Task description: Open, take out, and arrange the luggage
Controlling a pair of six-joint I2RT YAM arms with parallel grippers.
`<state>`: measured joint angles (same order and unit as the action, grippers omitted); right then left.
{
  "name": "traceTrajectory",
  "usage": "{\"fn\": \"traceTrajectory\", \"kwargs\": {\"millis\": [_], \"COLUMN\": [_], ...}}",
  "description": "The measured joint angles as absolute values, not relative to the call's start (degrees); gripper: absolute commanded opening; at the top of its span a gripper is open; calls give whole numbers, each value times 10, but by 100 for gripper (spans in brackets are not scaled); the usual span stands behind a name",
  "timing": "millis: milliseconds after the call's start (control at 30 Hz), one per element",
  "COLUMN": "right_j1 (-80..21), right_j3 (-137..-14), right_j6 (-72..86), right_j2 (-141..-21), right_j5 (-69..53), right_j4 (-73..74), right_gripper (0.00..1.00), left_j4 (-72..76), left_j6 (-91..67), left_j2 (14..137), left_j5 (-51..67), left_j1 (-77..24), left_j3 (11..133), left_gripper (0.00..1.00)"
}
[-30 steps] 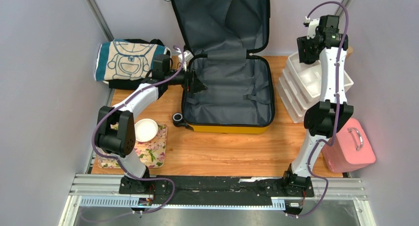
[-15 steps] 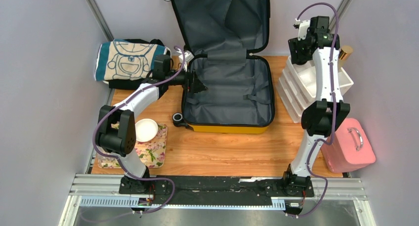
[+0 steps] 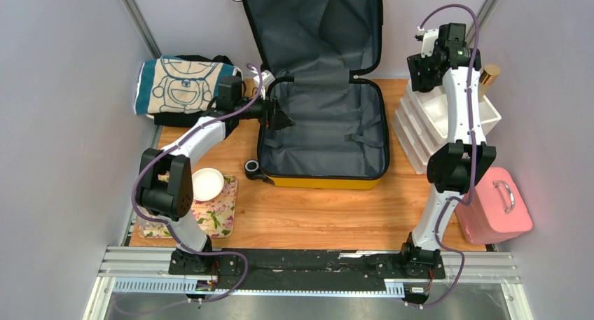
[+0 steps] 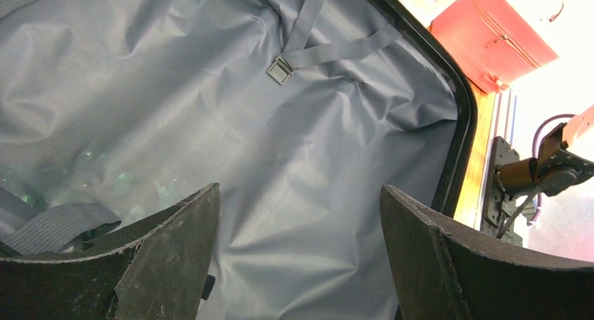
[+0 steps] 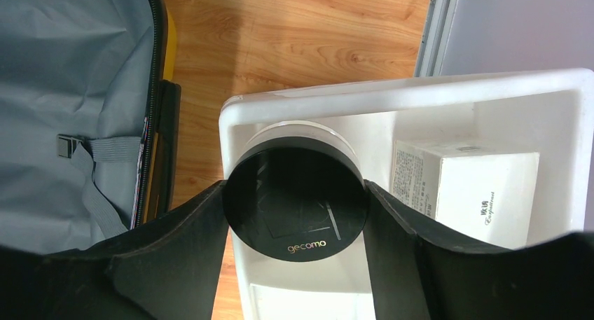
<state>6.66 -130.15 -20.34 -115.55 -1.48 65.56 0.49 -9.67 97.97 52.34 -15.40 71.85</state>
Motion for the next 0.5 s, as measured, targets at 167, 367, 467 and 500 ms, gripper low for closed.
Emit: {"fn": "traceTrajectory", "kwargs": {"millis": [167, 367, 467, 500], "right_j1": [71, 81, 97, 101], "right_j3": [-1301, -1304, -1304, -1304], "right_j6": [-201, -199, -199, -199], "right_j2": [-1155, -1155, -1157, -1159], "right_j5": [-23, -30, -26, -25], "right_j4": [656, 655, 656, 657], "right_gripper": [64, 59, 60, 64], "left_j4": [-5, -13, -14, -14], "left_j6": [-94, -91, -91, -91], "left_j2": [980, 980, 980, 980], "left_j5": [519, 519, 519, 519], "left_j1": [-154, -154, -154, -154], "left_j3": [719, 719, 719, 719], "left_gripper": [91, 91, 91, 91]}}
